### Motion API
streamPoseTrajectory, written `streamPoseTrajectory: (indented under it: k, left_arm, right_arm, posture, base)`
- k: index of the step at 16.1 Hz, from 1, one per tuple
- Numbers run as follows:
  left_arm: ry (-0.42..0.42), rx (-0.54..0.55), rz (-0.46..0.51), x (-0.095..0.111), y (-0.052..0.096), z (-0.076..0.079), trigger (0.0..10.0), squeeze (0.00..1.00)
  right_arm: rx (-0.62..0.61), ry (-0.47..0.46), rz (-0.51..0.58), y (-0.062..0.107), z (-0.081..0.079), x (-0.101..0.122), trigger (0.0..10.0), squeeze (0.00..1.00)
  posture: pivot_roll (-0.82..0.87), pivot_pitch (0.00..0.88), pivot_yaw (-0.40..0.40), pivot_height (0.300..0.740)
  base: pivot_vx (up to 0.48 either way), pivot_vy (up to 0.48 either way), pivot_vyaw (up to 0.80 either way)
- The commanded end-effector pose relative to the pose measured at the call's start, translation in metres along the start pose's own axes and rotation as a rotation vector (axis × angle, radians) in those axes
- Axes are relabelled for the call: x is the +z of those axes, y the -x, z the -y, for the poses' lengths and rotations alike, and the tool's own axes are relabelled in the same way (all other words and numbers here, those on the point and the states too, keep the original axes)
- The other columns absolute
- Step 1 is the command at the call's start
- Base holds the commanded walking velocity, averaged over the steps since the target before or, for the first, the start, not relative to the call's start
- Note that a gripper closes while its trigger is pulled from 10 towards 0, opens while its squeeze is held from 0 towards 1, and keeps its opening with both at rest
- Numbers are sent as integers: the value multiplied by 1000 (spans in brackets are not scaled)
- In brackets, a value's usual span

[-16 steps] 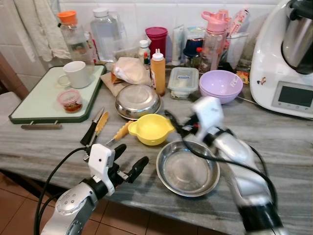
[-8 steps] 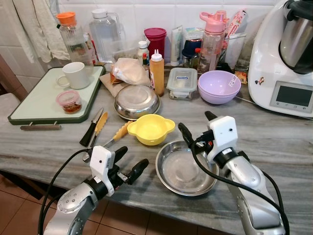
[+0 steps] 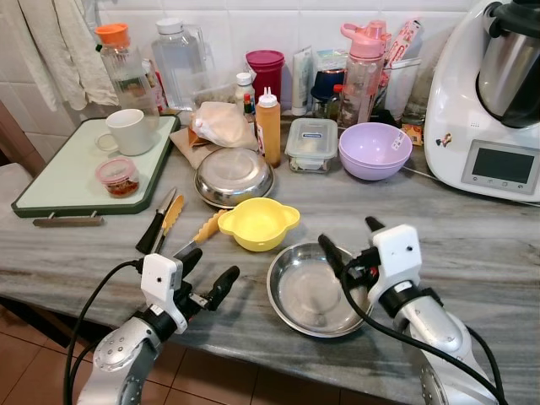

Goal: Setting the table

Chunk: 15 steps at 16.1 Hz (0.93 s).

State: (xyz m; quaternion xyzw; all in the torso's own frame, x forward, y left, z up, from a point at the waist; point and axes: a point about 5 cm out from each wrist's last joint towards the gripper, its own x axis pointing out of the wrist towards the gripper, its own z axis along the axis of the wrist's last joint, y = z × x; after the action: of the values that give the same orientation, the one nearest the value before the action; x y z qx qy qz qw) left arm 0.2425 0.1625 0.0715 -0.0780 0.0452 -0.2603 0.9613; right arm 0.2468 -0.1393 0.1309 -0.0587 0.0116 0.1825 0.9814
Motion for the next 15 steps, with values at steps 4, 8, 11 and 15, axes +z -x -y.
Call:
streamPoseTrajectory:
  k: [4, 8, 11, 15]
  left_arm:
    - [-70, 37, 69, 23, -19, -3, 10000, 0]
    - [-96, 49, 159, 61, -28, 5, 10000, 0]
    - [-95, 23, 159, 67, -26, 11, 10000, 0]
    - [-92, -13, 78, 53, -15, 16, 10000, 0]
  right_arm:
    - [115, -58, -80, -8, -13, -3, 10000, 1000]
    - [84, -53, -169, -10, -6, -10, 10000, 976]
    - [71, -37, -216, -7, -3, -15, 10000, 973]
    - [89, -55, -257, -5, -6, -18, 10000, 973]
  posture:
    - [-67, 0, 50, 740]
    - [-59, 0, 40, 740]
    - [-60, 0, 43, 740]
    - [-60, 0, 45, 740]
  base:
    - [0, 0, 0]
    - [0, 0, 0]
    - [0, 0, 0]
    - [0, 0, 0]
